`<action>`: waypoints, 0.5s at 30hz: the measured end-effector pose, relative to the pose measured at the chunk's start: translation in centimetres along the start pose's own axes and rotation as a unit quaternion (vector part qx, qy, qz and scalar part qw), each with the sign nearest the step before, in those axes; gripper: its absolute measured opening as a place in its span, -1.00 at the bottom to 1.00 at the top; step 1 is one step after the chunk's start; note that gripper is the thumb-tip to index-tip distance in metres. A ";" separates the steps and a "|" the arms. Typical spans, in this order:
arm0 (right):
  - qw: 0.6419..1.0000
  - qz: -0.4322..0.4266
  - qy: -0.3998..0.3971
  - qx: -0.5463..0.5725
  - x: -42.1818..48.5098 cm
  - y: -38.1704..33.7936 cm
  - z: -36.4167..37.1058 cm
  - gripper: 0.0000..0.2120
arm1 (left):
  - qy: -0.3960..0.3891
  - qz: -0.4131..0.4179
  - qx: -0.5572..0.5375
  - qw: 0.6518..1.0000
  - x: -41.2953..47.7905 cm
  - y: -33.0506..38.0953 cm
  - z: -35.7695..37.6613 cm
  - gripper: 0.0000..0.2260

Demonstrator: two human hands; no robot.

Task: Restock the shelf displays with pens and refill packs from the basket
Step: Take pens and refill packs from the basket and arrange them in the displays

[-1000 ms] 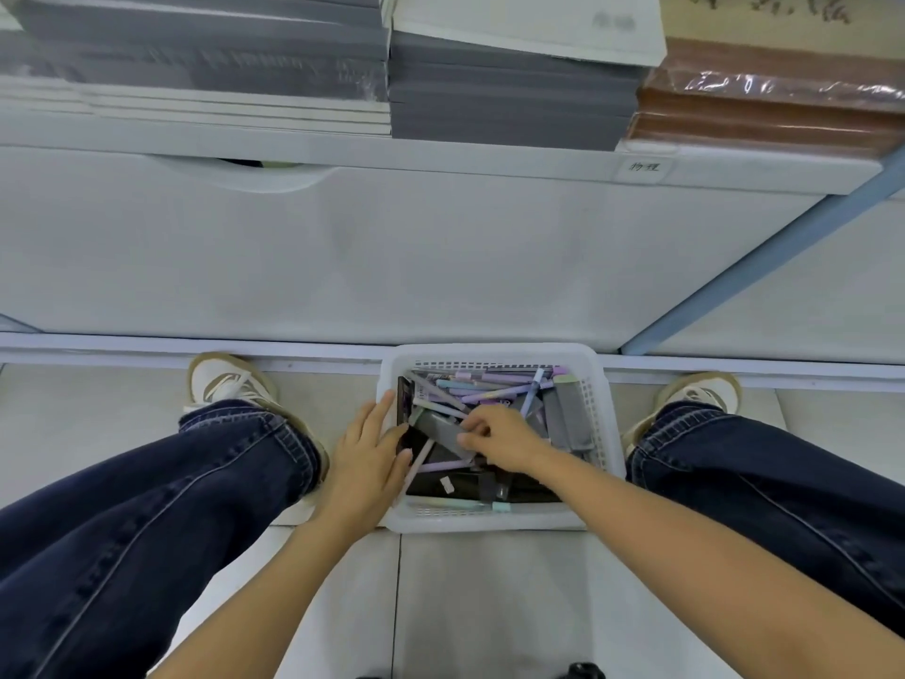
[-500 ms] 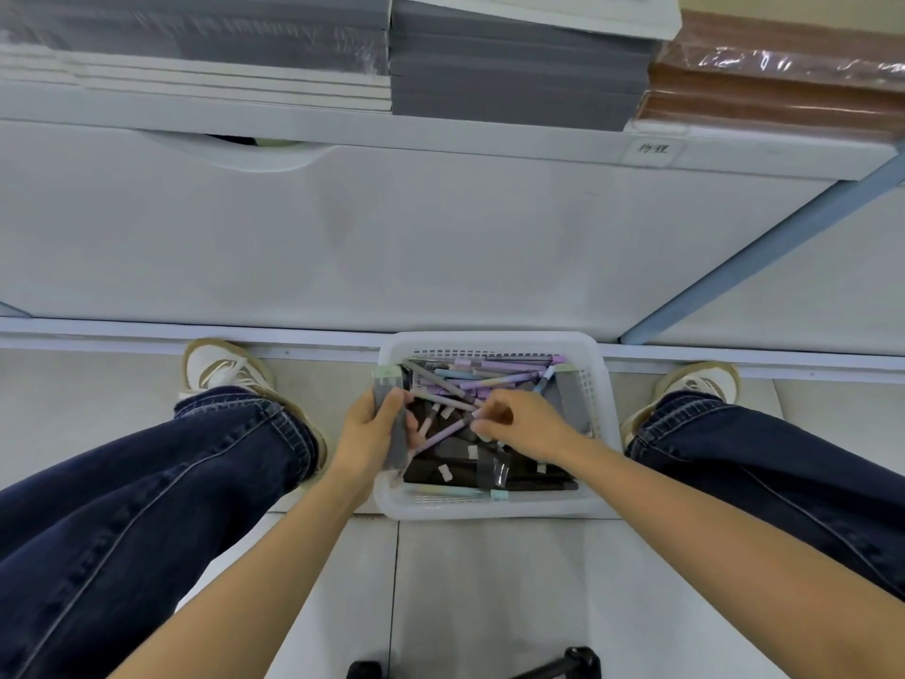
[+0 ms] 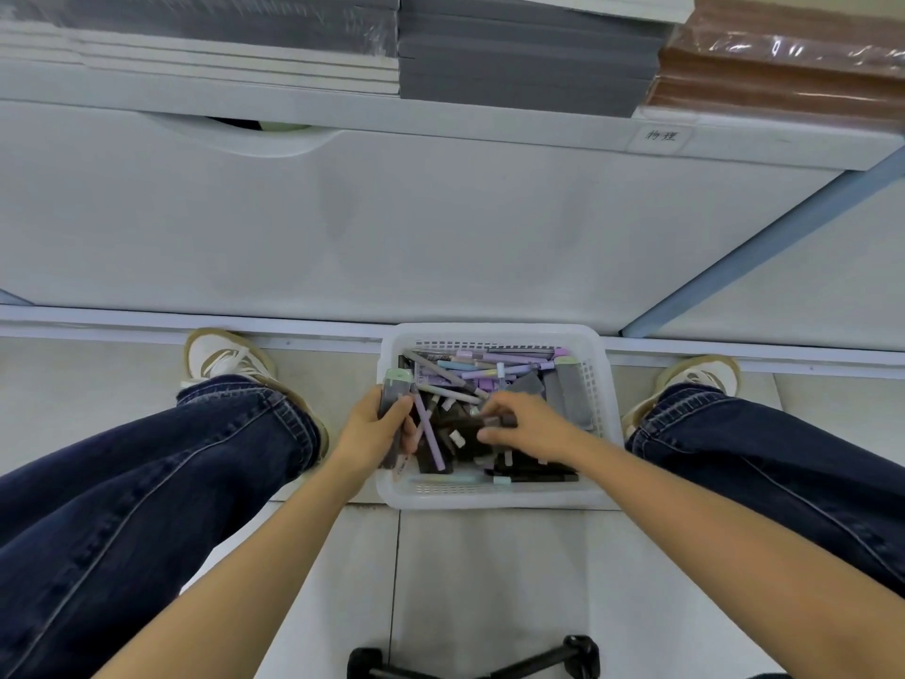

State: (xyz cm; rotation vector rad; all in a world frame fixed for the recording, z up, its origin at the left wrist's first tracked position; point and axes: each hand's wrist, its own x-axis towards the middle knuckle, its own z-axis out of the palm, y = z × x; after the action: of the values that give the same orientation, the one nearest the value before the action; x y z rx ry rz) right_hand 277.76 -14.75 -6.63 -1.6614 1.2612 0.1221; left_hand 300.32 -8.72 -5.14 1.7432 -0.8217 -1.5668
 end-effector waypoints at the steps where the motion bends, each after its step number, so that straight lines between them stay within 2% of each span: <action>1: 1.000 -0.001 0.021 0.008 0.0 0.0 -1.0 -0.79 | 0.003 0.004 0.007 1.000 0.0 0.1 0.1 -0.85; 3: 0.999 0.001 0.048 -0.002 0.1 0.1 -2.4 -0.77 | 0.004 0.018 0.025 1.000 0.0 0.5 0.4 -0.91; 7: 1.000 -0.004 0.022 -0.010 -0.1 -0.1 -2.8 -0.73 | -0.015 0.034 0.066 0.997 -0.2 1.0 1.4 -0.97; 12: 0.991 -0.047 0.117 0.040 -0.2 -0.8 -4.8 -0.83 | -0.027 0.057 0.099 0.993 -0.3 1.7 2.2 -0.85; 15: 0.994 -0.055 0.072 0.058 -0.1 -1.5 -5.6 -0.83 | -0.069 0.065 0.084 0.992 -0.1 2.4 3.0 -0.69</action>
State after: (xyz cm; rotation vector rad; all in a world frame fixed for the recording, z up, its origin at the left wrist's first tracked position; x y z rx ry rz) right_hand 276.30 -18.87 -2.87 -1.6582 1.2549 -0.1374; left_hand 297.23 -10.18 -3.40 1.6721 -1.1410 -1.5832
